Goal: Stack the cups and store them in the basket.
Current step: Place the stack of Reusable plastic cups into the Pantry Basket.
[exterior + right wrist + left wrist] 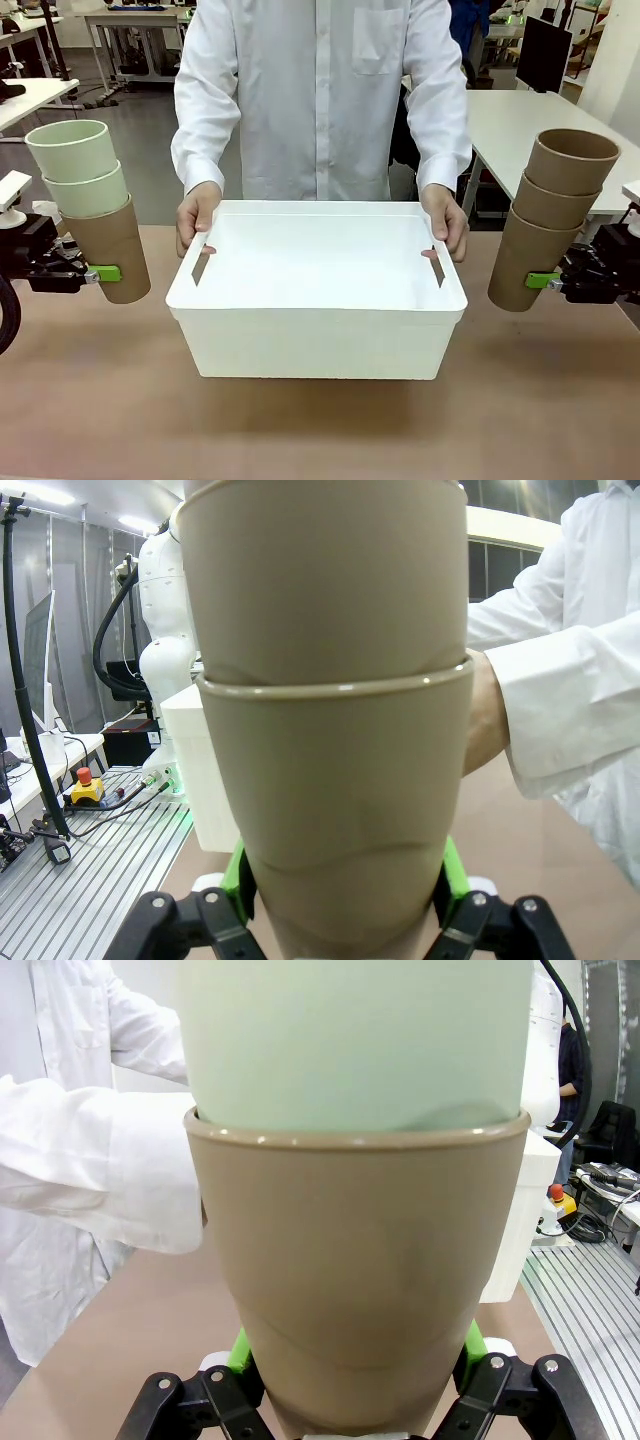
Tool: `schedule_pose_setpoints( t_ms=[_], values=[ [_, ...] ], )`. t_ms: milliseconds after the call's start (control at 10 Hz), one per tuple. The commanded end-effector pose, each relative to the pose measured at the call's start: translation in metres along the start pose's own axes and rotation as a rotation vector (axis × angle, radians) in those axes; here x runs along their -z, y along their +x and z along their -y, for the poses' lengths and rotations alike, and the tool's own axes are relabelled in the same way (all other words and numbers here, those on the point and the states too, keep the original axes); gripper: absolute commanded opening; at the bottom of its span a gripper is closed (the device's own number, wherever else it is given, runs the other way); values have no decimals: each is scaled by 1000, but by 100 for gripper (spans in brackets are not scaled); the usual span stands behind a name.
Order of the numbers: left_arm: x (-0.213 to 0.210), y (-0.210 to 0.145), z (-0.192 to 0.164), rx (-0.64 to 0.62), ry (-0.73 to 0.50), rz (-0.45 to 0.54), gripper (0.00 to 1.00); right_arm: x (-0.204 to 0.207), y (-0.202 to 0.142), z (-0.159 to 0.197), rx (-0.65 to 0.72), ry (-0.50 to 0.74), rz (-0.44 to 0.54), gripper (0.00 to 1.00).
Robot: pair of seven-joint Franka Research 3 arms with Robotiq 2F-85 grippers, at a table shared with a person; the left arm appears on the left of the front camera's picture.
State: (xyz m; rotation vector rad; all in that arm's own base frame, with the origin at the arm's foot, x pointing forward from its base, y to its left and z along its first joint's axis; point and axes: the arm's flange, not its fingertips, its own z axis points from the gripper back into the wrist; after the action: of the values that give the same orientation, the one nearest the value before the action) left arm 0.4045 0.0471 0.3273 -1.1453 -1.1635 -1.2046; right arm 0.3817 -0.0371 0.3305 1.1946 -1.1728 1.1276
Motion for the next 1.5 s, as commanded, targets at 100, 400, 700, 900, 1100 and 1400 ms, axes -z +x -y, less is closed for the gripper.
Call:
schedule_pose_setpoints(
  t_ms=[100,400,700,900,1100,1400],
  values=[
    [0,5,-1,10,-1,8,84,1,5,1,-6,-4,6,85],
    [0,5,-1,10,-1,8,84,1,5,1,-6,-4,6,85],
    [0,5,-1,10,-1,8,84,1,5,1,-6,-4,6,85],
    [0,5,-1,10,-1,8,84,1,5,1,-6,-4,6,85],
    [0,5,-1,10,-1,8,84,1,5,1,-6,-4,6,85],
    [0,5,-1,10,-1,8,84,1,5,1,-6,-4,6,85]
  ],
)
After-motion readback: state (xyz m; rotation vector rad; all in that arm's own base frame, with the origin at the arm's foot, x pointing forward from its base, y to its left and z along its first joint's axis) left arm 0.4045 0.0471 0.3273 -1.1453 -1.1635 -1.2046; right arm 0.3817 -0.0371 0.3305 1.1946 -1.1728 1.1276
